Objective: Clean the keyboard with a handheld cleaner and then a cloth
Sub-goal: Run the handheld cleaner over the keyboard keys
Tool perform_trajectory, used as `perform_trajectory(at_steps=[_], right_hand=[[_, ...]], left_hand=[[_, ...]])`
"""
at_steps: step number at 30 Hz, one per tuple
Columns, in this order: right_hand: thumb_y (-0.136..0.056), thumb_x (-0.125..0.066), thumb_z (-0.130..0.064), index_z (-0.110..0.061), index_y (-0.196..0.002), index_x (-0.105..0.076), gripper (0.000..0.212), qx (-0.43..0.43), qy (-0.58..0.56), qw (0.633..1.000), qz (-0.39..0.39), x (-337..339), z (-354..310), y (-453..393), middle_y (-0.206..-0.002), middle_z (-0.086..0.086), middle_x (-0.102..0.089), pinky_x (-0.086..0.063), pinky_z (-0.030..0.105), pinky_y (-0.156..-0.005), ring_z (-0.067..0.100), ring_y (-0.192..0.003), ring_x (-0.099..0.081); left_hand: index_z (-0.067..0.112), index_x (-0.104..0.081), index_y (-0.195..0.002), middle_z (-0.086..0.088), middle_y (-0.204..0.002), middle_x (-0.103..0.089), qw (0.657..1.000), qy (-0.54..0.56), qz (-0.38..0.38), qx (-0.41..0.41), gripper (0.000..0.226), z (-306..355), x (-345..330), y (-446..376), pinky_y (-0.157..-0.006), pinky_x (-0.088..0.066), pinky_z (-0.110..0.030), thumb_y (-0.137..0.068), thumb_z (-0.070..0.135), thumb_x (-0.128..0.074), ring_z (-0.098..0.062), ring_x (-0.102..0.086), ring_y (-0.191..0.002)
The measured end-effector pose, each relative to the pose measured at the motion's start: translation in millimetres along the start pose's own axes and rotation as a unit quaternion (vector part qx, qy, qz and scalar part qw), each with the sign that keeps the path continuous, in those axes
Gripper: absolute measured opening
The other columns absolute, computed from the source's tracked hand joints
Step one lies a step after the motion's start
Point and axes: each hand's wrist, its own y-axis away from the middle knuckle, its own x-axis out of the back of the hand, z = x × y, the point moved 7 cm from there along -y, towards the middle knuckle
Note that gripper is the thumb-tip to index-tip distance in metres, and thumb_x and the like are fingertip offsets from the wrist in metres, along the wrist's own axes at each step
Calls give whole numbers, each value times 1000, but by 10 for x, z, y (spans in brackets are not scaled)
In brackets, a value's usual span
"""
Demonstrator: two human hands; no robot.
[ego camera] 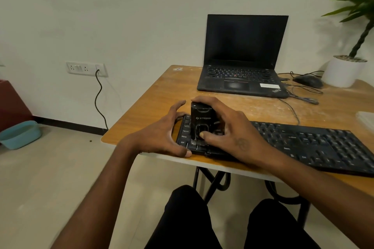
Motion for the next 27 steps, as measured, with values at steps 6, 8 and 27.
perform_trajectory(at_steps=[6, 8, 27], right_hand=[[-86, -71, -9, -40, -144, -39, 73, -37, 30, 997, 60, 207, 423, -450, -126, 0, -59, -61, 28, -77, 15, -105, -63], [-84, -71, -9, -39, -143, -40, 74, -42, 23, 996, 70, 249, 477, -495, -124, 0, -59, -61, 29, -77, 16, -105, -63], [-88, -72, -15, -27, -128, -39, 54, -138, -16, 981, 132, 138, 363, -187, -99, -12, -60, -60, 30, -67, 10, -86, -64]], left_hand=[[59, 7, -157, 18, -157, -34, 1000, 3, -4, 16, 140, -35, -10, -5, -111, -41, -18, -64, 45, -96, -6, -43, -142], [61, 6, -157, 15, -160, -33, 1000, 3, -2, 20, 140, -29, -7, -4, -111, -41, -18, -63, 46, -97, -7, -43, -142], [59, 3, -157, 28, -152, -33, 1000, 8, -4, 23, 139, -61, -1, 0, -101, -46, -9, -64, 43, -98, 4, -46, -134]])
